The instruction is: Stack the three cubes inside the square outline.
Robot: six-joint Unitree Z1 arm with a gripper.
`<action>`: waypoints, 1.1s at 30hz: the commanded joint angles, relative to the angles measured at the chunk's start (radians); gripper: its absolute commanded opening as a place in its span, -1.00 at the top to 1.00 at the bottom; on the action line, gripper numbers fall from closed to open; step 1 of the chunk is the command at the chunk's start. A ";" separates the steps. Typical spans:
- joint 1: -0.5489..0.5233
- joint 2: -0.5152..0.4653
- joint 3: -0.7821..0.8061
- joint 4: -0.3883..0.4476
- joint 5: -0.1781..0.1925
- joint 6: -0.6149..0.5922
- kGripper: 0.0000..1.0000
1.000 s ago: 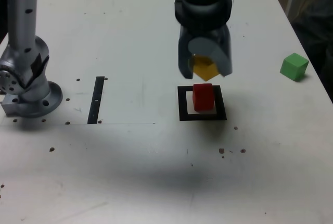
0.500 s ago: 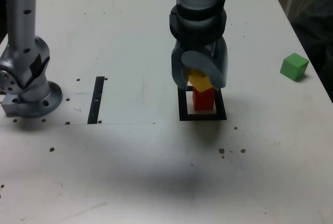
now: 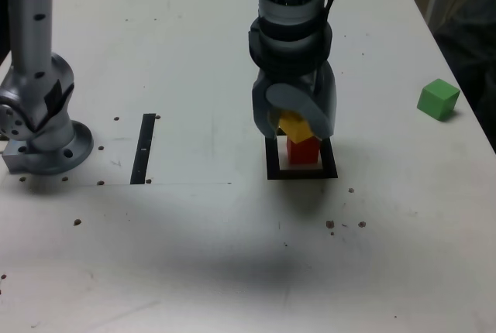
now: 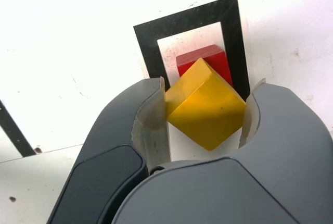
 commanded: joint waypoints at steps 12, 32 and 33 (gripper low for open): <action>-0.001 -0.004 0.025 -0.035 -0.009 0.002 0.20; -0.001 -0.054 0.049 -0.039 0.021 -0.001 -0.96; -0.001 -0.059 0.042 -0.029 0.024 0.000 -0.97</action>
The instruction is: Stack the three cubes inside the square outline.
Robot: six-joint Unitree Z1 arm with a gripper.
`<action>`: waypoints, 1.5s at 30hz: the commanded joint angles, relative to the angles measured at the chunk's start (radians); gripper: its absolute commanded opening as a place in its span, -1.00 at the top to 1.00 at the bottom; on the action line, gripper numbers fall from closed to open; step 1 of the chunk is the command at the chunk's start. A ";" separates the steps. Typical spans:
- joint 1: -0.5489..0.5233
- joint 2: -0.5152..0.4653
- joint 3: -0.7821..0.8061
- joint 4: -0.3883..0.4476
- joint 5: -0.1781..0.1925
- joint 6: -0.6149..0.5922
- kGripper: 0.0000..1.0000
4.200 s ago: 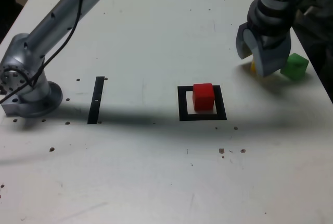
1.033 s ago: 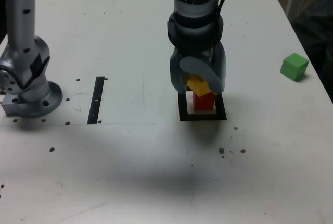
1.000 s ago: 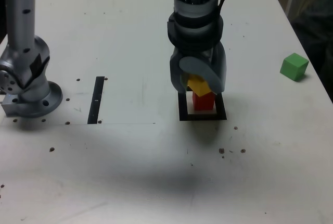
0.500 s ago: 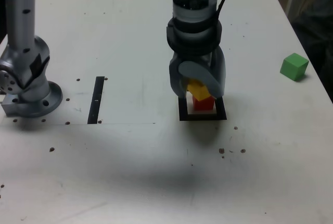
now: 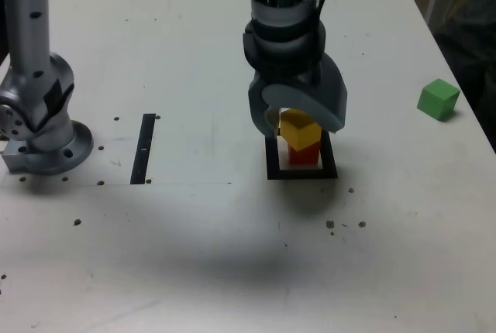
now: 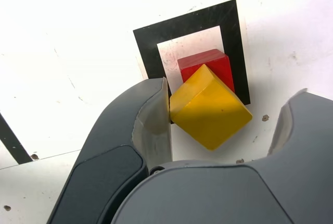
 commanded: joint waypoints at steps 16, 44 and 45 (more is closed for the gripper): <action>0.077 0.095 -0.482 0.368 0.003 0.325 -1.00; 0.242 0.598 -1.275 0.574 0.008 0.779 -0.98; 0.248 0.616 -1.294 0.576 0.006 0.787 -0.98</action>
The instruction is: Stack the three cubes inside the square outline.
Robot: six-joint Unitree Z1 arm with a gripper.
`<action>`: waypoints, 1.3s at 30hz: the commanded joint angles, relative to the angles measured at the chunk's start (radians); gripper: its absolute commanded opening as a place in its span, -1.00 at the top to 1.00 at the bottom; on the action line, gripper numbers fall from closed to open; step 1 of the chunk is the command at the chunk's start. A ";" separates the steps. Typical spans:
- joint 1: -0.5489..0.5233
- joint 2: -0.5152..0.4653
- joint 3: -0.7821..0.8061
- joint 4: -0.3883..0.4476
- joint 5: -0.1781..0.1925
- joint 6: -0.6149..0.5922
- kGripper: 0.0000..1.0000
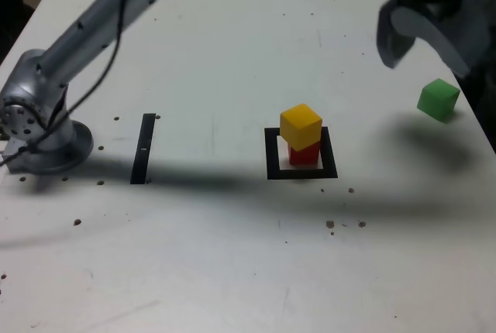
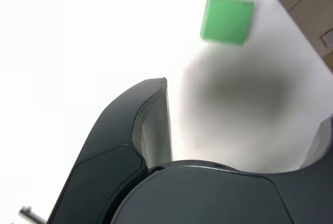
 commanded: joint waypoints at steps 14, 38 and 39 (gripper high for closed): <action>0.064 0.155 -0.157 0.017 -0.003 0.065 -0.95; 0.090 0.270 -0.258 -0.003 -0.044 0.052 -0.10; 0.091 0.273 -0.260 -0.006 -0.046 0.050 0.01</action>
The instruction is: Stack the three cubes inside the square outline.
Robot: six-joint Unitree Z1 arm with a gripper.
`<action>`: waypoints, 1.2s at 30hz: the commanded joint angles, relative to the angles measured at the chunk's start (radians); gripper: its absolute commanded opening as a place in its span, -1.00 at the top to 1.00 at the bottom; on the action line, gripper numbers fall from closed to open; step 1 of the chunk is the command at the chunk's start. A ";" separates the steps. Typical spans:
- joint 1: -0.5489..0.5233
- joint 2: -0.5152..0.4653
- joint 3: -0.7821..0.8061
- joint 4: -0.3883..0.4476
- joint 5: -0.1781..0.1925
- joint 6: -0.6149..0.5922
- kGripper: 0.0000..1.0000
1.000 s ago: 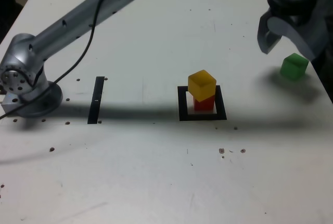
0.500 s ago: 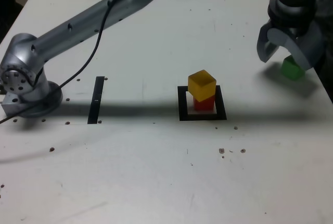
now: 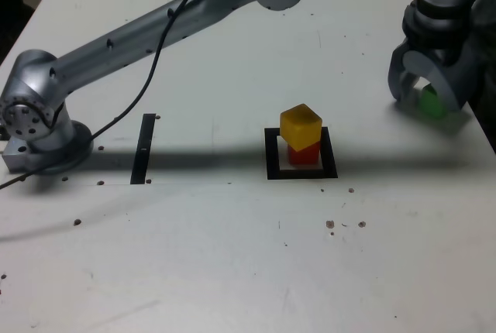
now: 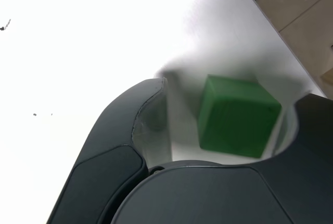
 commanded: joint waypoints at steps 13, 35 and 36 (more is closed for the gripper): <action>0.011 0.017 -0.041 0.013 -0.025 -0.013 0.52; 0.011 -0.158 0.082 0.043 -0.045 -0.034 0.66; 0.011 -0.182 0.112 0.042 -0.044 -0.047 0.66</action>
